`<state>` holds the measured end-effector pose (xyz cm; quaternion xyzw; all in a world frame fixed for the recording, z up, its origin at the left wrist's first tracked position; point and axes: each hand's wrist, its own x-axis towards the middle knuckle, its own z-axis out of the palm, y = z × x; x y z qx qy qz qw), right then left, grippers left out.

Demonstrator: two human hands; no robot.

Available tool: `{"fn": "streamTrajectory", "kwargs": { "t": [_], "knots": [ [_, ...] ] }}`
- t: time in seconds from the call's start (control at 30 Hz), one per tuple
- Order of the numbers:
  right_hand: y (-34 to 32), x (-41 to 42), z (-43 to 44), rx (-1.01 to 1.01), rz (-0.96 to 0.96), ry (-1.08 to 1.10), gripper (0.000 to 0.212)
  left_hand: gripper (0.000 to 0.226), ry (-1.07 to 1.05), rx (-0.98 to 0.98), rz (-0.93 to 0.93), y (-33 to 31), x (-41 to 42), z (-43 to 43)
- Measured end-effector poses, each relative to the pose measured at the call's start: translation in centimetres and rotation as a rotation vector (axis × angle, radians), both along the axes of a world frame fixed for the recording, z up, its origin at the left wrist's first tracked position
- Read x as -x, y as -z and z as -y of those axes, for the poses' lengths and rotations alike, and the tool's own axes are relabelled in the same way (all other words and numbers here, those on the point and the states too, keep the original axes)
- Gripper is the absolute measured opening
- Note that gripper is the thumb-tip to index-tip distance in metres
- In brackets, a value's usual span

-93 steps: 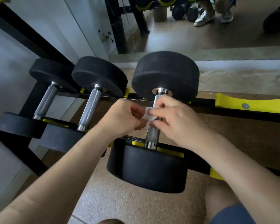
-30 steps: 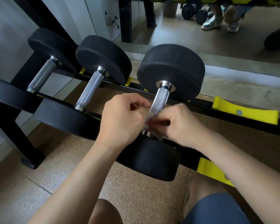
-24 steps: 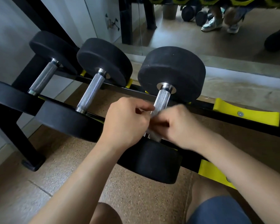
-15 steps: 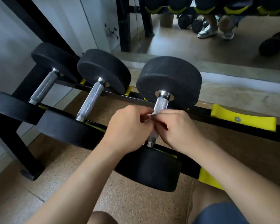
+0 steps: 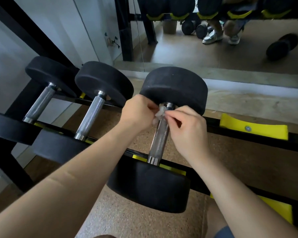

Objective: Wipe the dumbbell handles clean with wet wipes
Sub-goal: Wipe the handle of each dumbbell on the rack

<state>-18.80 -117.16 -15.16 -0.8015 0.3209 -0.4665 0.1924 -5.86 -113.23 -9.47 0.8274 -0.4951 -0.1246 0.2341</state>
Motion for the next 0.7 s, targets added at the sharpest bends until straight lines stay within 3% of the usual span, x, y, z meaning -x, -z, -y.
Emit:
{"fn": "streamTrajectory", "kwargs": {
  "t": [0.13, 0.3, 0.37, 0.43, 0.6, 0.7],
  "knots": [
    [0.2, 0.2, -0.5, -0.094, 0.035, -0.023, 0.011, 0.022, 0.089, 0.155, 0.016, -0.1, 0.5, -1.9],
    [0.6, 1.3, -0.4, -0.485, 0.061, -0.189, 0.018, 0.014, 0.102, 0.099, -0.009, -0.3, 0.4, -1.6],
    [0.4, 1.8, -0.5, -0.552, 0.094, -0.211, 0.024, 0.007, 0.030, 0.106, -0.144, -0.4, 0.3, -1.0],
    [0.2, 2.3, -1.0, -0.604, 0.149, -0.204, 0.024, 0.015, 0.024, 0.018, -0.245, -0.6, -0.1, -1.1],
    [0.5, 2.9, -2.0, -0.650, 0.100, -0.252, 0.029, 0.030, 0.330, -0.469, 0.020, -0.8, -0.3, -4.1],
    [0.6, 3.1, -2.4, -0.653, 0.058, -0.276, 0.026, 0.031, 0.376, -0.428, 0.079, -1.0, -0.2, -4.2]
  ]
}}
